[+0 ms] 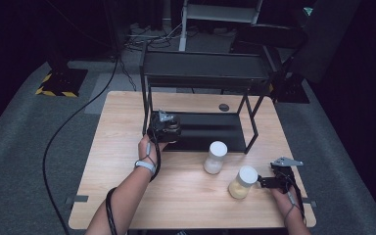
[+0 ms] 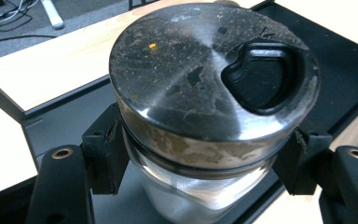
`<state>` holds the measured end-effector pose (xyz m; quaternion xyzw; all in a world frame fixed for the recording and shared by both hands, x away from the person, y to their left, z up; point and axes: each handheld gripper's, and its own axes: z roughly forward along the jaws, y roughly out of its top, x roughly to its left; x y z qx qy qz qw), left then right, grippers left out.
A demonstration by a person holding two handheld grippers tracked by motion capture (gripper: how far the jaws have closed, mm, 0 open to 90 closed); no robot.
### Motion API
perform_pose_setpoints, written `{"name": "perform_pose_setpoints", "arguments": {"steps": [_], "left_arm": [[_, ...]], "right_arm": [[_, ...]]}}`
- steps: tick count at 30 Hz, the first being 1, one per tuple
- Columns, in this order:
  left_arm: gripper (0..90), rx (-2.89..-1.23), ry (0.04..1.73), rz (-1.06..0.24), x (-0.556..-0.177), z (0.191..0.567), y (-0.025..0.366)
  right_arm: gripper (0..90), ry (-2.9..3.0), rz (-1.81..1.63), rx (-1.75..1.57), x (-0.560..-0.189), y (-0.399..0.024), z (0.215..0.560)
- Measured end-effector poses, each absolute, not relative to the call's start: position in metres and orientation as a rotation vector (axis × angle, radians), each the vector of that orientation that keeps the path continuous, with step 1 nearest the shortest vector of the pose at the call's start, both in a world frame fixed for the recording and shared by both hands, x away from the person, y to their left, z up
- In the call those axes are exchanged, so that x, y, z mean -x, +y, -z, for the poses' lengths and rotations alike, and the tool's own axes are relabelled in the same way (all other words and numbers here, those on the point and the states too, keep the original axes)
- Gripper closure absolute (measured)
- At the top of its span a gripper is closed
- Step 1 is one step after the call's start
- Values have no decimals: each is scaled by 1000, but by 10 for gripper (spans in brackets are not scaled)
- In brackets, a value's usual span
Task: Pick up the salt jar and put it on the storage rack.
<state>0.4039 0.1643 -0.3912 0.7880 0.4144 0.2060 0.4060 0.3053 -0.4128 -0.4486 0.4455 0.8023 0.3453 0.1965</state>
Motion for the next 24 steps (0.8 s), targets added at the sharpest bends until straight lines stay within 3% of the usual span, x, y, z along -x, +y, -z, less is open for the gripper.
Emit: {"name": "perform_pose_setpoints", "arguments": {"steps": [24], "left_arm": [[304,-2003,1067,-508,-421,413,157]], "right_arm": [[54,2247,-966,-1246,-306,-413,449]]}}
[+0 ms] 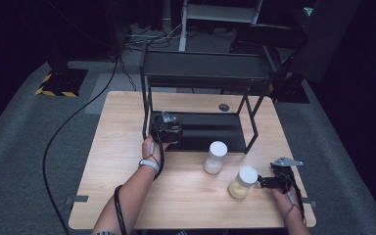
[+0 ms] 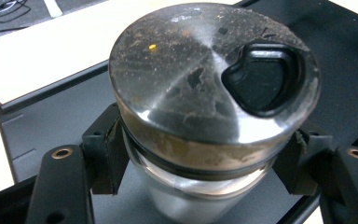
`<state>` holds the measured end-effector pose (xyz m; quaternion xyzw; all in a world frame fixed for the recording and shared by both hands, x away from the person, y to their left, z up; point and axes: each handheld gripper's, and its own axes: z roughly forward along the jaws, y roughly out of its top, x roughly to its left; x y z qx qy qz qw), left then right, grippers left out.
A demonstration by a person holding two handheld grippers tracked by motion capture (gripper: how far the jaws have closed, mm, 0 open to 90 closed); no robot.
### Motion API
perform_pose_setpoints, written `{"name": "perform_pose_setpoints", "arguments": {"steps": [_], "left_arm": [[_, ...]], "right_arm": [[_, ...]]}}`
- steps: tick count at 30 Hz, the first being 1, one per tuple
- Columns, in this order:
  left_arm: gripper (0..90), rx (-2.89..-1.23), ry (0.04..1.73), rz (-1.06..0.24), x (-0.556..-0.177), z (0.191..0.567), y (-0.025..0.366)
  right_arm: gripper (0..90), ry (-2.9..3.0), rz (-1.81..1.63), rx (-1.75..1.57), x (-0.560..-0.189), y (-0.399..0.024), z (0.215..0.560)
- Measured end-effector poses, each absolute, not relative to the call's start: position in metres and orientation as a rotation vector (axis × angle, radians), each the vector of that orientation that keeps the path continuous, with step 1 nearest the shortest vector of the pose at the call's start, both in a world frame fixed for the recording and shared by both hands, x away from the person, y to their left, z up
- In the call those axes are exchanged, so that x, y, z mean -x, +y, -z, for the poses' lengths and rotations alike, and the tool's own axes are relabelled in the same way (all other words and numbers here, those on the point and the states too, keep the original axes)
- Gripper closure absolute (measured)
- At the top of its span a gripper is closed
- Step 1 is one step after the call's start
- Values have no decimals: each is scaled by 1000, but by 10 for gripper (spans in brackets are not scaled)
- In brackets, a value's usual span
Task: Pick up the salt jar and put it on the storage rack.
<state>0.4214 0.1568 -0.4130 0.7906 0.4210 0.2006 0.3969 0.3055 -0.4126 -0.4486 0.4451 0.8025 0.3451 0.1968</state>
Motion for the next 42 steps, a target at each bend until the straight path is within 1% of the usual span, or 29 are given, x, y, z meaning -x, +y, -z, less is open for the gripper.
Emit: {"name": "perform_pose_setpoints", "arguments": {"steps": [5,6,7,11,17,18,23,25,34,40,42], "left_arm": [[297,-2016,1067,-509,-423,411,156],[279,-2040,1074,-526,-424,409,150],[215,-2040,1074,-526,-424,409,150],[162,-2023,1075,-558,-418,404,146],[152,-2026,1055,-592,-409,395,149],[153,-2034,1045,-613,-404,392,149],[166,-2009,1034,-597,-394,385,160],[149,-2007,1027,-605,-387,381,162],[149,-1965,974,-593,-355,360,183],[146,-1939,975,-584,-334,355,197],[129,-1934,984,-595,-330,355,199]], "right_arm": [[54,2247,-966,-1246,-306,-413,449],[54,2247,-966,-1246,-306,-413,449],[54,2247,-966,-1246,-306,-413,449],[54,2247,-966,-1246,-306,-413,449],[54,2247,-966,-1247,-305,-413,449],[55,2244,-966,-1249,-305,-412,449],[55,2243,-966,-1251,-305,-412,449],[55,2243,-965,-1251,-305,-412,449],[55,2244,-966,-1250,-305,-412,449],[55,2246,-967,-1247,-305,-412,449],[55,2247,-967,-1246,-305,-412,449]]}}
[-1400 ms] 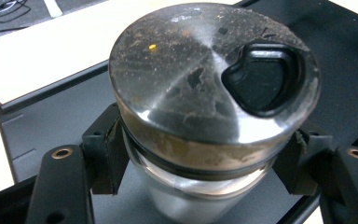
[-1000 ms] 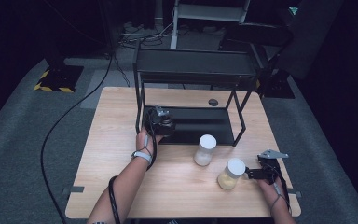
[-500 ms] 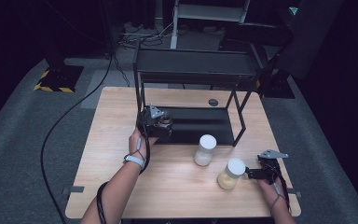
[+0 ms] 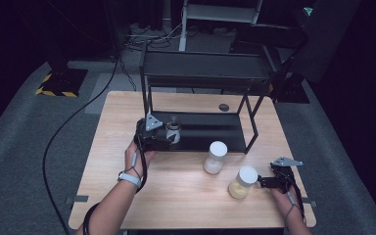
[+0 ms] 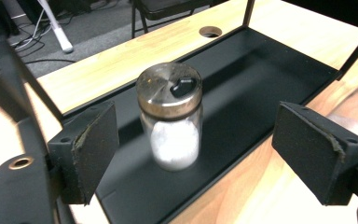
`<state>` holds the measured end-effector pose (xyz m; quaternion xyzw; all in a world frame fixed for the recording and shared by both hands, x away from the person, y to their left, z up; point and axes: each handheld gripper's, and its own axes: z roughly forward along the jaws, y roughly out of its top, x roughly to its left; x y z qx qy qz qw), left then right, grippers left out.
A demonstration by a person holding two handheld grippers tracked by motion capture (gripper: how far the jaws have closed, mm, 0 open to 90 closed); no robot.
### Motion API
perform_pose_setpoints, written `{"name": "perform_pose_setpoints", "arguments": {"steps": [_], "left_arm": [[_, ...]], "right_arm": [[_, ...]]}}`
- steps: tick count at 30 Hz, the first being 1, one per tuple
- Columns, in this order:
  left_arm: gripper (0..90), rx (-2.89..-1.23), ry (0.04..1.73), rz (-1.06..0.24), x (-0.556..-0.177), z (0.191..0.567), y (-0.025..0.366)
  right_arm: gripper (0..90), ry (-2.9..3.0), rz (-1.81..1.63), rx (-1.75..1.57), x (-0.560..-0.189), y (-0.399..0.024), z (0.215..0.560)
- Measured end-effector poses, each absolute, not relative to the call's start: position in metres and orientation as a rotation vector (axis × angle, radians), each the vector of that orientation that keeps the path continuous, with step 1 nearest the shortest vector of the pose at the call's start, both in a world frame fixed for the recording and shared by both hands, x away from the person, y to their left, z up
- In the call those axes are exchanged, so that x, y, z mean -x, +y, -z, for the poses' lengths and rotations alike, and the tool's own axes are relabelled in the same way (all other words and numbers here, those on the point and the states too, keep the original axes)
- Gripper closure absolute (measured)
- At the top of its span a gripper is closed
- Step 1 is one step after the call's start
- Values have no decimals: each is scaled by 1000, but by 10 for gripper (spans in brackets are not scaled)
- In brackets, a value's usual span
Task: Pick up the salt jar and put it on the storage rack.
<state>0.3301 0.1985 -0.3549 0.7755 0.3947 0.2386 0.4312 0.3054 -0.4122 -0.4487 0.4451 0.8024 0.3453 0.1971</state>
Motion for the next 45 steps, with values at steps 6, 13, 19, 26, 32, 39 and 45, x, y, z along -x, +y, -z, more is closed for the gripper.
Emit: {"name": "perform_pose_setpoints", "arguments": {"steps": [6,13,19,26,32,39,45], "left_arm": [[71,-1909,1007,-599,-309,352,212],[59,-1914,1008,-603,-290,351,221],[59,-1918,1022,-598,-278,354,229],[60,-1922,1053,-587,-270,371,236],[65,-1929,1081,-585,-265,385,238],[70,-1966,1129,-562,-267,402,239],[72,-1980,1162,-540,-269,411,238]], "right_arm": [[55,2247,-967,-1246,-305,-412,449],[55,2247,-967,-1246,-305,-412,449],[55,2247,-967,-1245,-305,-412,449],[55,2247,-967,-1245,-305,-412,449],[55,2247,-967,-1245,-305,-412,449],[55,2246,-966,-1246,-305,-412,449],[55,2247,-966,-1246,-305,-412,449]]}}
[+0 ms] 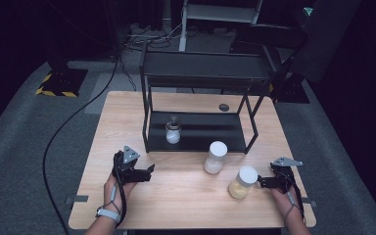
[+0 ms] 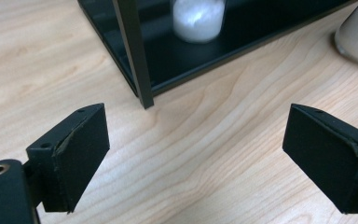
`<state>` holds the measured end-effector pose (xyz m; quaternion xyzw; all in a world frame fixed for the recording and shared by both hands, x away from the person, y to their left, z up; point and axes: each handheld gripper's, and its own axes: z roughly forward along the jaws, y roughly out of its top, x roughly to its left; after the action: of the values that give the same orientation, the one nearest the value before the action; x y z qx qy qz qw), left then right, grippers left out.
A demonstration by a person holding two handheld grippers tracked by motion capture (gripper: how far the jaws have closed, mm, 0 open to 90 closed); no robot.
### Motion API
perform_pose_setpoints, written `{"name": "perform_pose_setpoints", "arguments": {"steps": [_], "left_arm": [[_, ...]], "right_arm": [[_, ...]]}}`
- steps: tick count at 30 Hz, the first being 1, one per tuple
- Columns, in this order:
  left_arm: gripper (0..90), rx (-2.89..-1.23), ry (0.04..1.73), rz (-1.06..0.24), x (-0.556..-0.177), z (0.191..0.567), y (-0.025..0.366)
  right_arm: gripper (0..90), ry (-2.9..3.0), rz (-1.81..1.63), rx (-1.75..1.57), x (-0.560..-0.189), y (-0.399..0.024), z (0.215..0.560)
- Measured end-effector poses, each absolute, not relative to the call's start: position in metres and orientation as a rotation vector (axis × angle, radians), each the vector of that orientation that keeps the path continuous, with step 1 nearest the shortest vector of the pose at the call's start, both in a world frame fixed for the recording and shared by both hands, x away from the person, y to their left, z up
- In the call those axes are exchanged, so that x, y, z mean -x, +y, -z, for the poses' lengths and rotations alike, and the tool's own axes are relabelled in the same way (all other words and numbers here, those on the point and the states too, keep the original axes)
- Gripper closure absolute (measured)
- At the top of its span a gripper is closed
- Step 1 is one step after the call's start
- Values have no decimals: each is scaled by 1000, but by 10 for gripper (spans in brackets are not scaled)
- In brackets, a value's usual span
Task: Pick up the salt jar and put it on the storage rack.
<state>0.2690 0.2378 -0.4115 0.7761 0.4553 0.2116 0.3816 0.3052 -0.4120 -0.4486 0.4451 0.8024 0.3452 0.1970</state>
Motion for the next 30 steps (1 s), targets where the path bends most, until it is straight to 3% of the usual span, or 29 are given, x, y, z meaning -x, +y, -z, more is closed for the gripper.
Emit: {"name": "perform_pose_setpoints", "arguments": {"steps": [23,30], "left_arm": [[78,-2116,1257,-434,-295,437,231],[44,-2097,1228,-485,-287,447,229]], "right_arm": [[55,2247,-966,-1247,-305,-412,449],[55,2247,-966,-1247,-305,-412,449]]}}
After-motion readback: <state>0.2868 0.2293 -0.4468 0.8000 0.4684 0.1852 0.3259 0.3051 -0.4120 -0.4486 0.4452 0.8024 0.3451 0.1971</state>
